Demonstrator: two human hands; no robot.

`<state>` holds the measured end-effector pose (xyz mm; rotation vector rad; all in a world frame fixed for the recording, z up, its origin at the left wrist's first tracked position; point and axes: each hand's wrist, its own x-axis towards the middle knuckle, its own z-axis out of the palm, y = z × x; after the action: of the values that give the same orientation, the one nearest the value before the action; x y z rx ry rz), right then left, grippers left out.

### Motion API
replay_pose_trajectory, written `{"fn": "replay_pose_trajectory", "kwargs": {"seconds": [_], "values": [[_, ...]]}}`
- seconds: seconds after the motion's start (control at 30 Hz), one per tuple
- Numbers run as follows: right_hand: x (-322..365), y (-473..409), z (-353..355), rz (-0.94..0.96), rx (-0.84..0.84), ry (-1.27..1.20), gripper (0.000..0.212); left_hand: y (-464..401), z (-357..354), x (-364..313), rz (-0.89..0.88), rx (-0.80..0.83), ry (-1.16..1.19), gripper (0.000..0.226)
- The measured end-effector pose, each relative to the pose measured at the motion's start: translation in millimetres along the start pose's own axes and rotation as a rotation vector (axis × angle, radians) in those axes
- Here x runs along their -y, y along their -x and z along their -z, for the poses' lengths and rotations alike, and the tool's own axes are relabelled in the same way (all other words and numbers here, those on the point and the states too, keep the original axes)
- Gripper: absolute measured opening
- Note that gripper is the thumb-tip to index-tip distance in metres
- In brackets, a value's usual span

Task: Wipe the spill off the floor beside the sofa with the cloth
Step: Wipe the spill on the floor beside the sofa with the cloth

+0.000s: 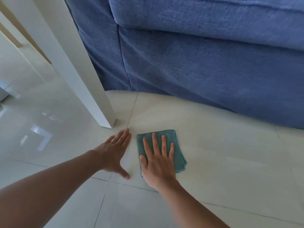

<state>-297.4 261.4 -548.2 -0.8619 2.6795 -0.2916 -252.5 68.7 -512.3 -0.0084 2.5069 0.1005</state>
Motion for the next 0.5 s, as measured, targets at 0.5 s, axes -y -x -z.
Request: {"fn": "replay_pose_trajectory", "kwargs": {"seconds": [0.5], "values": [[-122, 43, 38, -0.18, -0.101, -0.261, 0.057, -24, 51, -93, -0.109, -0.31, -0.214, 0.069]]}}
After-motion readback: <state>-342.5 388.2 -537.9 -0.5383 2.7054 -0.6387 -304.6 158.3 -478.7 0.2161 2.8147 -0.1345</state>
